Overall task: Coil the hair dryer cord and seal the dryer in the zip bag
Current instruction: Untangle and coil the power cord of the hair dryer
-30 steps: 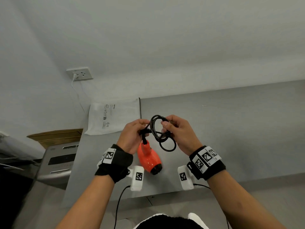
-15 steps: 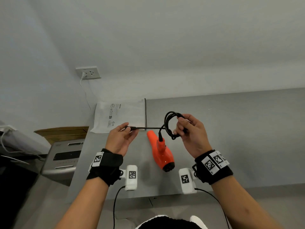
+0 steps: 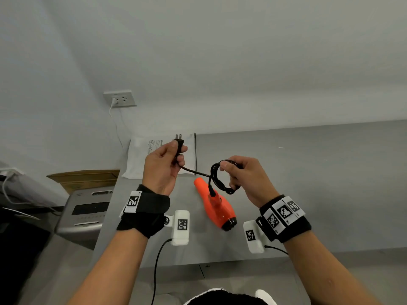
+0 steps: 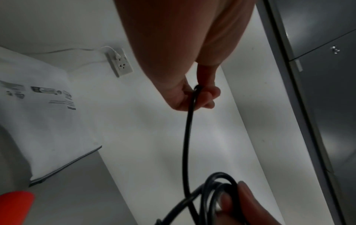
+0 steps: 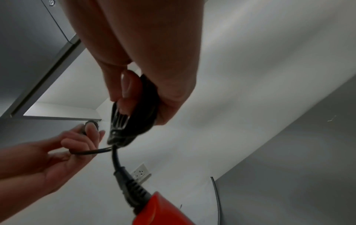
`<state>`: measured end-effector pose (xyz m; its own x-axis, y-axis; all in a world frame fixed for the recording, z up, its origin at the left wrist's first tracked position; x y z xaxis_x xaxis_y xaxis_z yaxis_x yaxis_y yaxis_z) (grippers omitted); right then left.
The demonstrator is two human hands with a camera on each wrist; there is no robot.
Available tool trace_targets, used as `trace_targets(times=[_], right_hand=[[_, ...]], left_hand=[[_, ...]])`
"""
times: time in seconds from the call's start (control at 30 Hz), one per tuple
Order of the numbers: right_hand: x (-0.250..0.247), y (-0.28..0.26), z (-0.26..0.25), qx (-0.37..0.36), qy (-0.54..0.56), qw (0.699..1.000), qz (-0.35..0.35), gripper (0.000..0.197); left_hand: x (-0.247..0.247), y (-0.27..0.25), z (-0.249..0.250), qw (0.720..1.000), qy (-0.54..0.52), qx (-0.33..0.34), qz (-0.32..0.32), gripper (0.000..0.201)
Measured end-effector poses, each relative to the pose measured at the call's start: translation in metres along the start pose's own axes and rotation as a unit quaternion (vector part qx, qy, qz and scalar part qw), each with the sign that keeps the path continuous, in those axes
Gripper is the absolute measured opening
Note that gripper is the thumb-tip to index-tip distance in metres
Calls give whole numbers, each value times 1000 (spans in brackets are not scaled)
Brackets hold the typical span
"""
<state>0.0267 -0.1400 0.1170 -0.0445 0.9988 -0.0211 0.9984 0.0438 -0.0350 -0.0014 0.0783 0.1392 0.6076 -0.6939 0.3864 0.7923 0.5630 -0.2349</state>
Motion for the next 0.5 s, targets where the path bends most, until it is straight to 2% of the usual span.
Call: trace_targets(times=[0.07,0.13,0.23,0.3,0.4,0.5], right_hand=[[2,4,0,-17,-9,1000,20,21],[4,4,1,-21,-13,999,24,20],[9,3,-1,-16,10,1000,9,23],[11,2,-3,-5,33,999,4,24],[13,-1,-2,8,57,998,-6,25],[12,-4,-1,8,61,998,11,20]], left_hand=[[6,-7,1,998,55,14,-42,18],[11,-14,1,986,139,57,-79,18],[18,-18,-4,939,280,138,-143,18],[21,-19,-12,901,360,154,-185,21],[23,-18,-26,869,427,163,-187,31],[27,-23,-34,876,420,169,-166,40]])
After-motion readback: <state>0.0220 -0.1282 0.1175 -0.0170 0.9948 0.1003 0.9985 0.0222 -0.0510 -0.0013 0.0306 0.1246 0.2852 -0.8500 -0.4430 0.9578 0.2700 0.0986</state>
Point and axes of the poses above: each hand's wrist, its own y-axis towards the middle knuckle, its own x-axis out of the palm, z = x × y, the point moved 2 cm from there along y, towards the middle knuckle, and after that the axes turned 15 degrees about z, right-handed, at the moved point
